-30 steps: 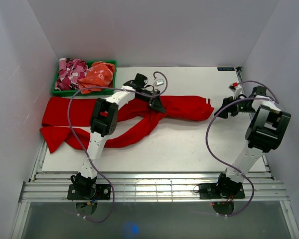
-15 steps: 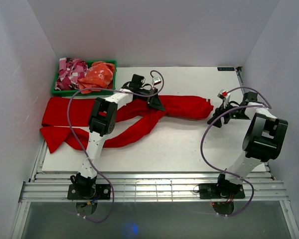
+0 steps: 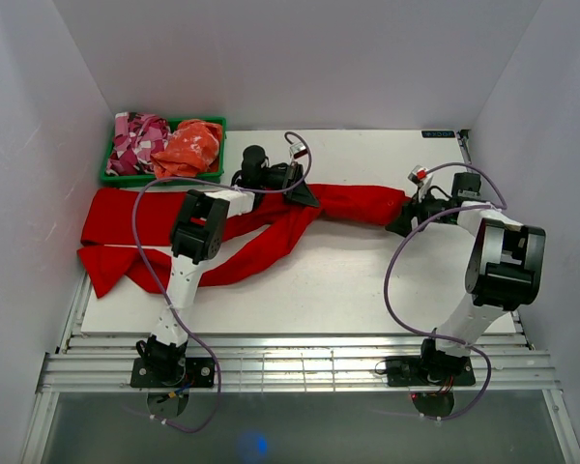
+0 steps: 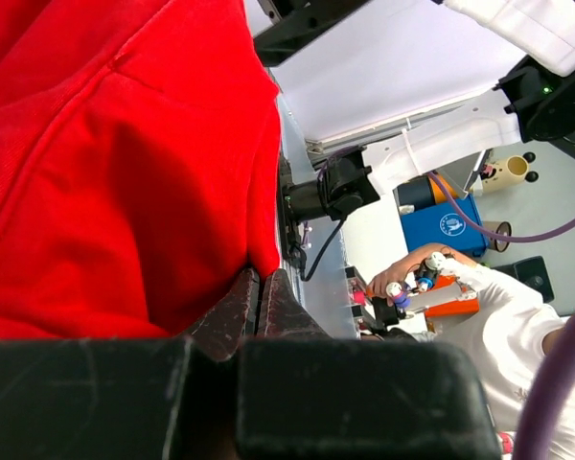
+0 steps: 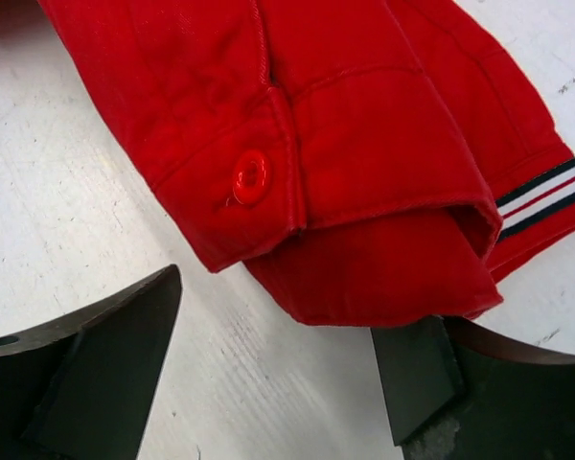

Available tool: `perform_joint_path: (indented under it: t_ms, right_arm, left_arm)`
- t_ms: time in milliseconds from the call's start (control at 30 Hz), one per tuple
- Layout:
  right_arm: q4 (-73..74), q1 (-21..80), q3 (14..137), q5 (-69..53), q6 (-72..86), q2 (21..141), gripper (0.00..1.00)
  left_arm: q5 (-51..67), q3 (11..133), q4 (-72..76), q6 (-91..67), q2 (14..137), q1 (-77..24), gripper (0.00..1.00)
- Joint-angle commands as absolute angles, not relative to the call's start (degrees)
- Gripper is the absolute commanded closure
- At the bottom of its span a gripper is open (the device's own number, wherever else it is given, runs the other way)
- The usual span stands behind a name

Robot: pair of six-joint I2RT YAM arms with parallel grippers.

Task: Fold and stack the trousers
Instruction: Flatten the trousers out

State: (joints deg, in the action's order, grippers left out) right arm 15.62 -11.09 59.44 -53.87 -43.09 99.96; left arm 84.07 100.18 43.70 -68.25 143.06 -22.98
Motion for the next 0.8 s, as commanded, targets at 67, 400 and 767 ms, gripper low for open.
perform_joint_path:
  t_ms: [67,400,767]
  right_arm:
    - [11.25,-9.32,61.52,-58.87,-37.01,102.04,0.23]
    - [22.92,-10.89,70.54,-67.41,-30.41,103.18,0.92]
    - [75.05,-22.40,98.62,-66.63,-39.06,117.33,0.92]
  left_arm:
    - [88.86,99.32,56.51,-77.43,142.21,-22.68,1.00]
    - [86.75,98.97,49.49,-70.32,140.54,-22.50,0.73]
    - [51.91,116.74,-39.90,7.20,133.35,-23.47,0.53]
